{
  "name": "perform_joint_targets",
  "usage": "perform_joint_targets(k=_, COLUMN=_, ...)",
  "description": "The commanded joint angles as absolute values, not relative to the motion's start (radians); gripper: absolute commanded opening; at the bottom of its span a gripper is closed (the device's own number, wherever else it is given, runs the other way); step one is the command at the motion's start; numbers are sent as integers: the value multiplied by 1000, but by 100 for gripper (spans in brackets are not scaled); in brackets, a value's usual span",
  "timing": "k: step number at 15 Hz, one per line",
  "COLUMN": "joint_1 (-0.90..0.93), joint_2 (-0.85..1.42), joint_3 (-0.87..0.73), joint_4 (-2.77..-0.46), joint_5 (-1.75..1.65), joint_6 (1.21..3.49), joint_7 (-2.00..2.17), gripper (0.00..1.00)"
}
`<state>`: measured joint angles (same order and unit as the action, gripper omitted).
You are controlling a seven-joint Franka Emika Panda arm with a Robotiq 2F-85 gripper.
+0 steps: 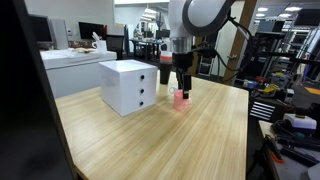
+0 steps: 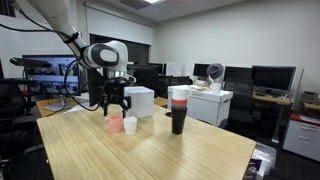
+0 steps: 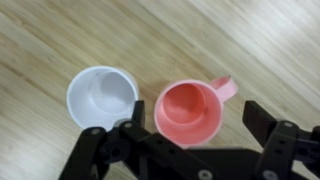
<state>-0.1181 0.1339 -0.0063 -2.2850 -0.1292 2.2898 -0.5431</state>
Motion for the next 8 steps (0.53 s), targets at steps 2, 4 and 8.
perform_joint_targets(k=2, joint_1=-89, joint_2=112, joint_3=-17, joint_4=-2342, joint_5=-201, joint_6=2376, joint_7=-511, gripper=100)
perform_joint_targets(k=4, joint_1=-84, joint_2=119, joint_3=-18, joint_4=-2339, joint_5=-216, joint_6=2403, joint_7=-505, gripper=100)
perform_joint_targets(k=8, joint_1=-78, joint_2=141, joint_3=-19, joint_4=-2327, joint_5=-216, joint_6=2433, joint_7=-494, gripper=100)
